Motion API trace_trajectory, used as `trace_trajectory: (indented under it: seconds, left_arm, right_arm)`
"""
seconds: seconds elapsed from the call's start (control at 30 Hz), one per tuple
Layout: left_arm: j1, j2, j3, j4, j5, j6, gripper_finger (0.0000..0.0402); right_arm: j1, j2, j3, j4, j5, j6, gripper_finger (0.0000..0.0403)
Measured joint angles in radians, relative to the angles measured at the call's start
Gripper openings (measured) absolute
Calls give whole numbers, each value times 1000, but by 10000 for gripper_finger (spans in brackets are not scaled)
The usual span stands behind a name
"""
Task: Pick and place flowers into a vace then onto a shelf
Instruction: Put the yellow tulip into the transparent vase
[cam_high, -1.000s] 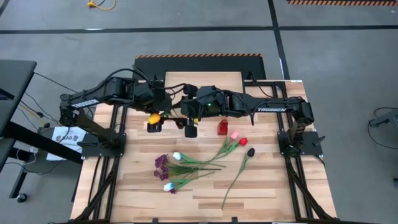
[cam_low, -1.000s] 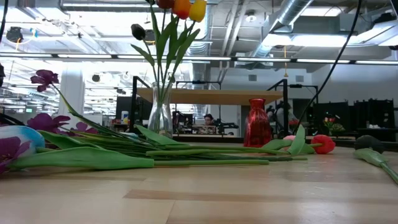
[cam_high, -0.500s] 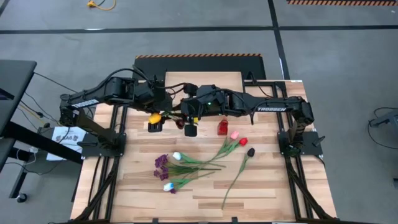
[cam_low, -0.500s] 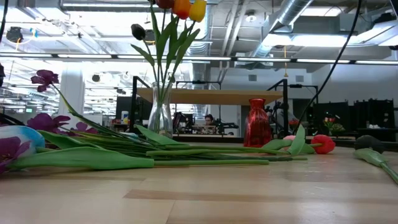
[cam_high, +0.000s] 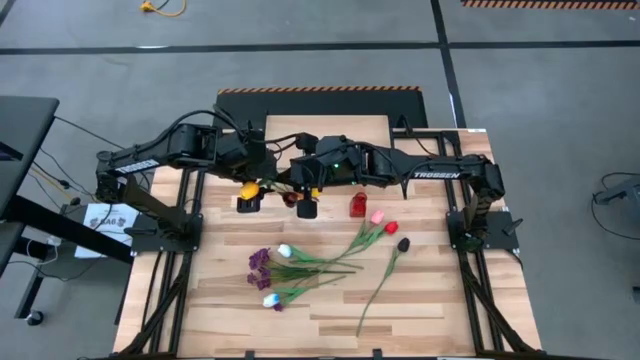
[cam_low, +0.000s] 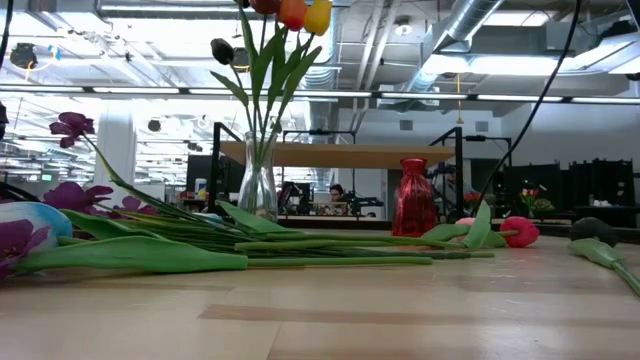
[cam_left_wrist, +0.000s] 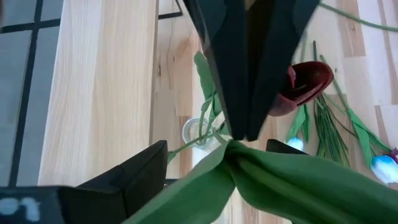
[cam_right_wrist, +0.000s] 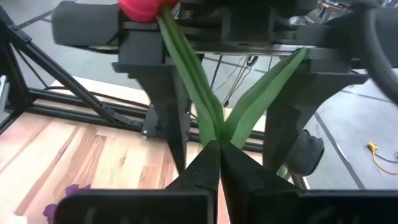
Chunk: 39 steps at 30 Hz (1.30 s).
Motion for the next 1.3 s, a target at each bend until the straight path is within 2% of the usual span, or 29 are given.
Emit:
trace_trajectory:
  seconds: [0.23, 0.57, 0.73, 0.93, 1.3]
  left_arm:
    - [0, 0, 0, -1, 0, -6, 261]
    - [0, 0, 0, 0, 1, -6, 261]
    - [-2, 0, 0, 9, 31, 9, 261]
    - [-3, -1, 0, 21, 56, 30, 261]
    - [-4, -2, 0, 20, 59, 34, 261]
  right_arm:
    - [12, 0, 0, -37, 2, 0, 36]
    - [21, 0, 0, 3, 0, -1, 145]
    - [16, -2, 0, 4, -4, -1, 177]
    - [15, -2, 0, 34, -47, -14, 176]
    - [14, -2, 0, 53, -98, -36, 133]
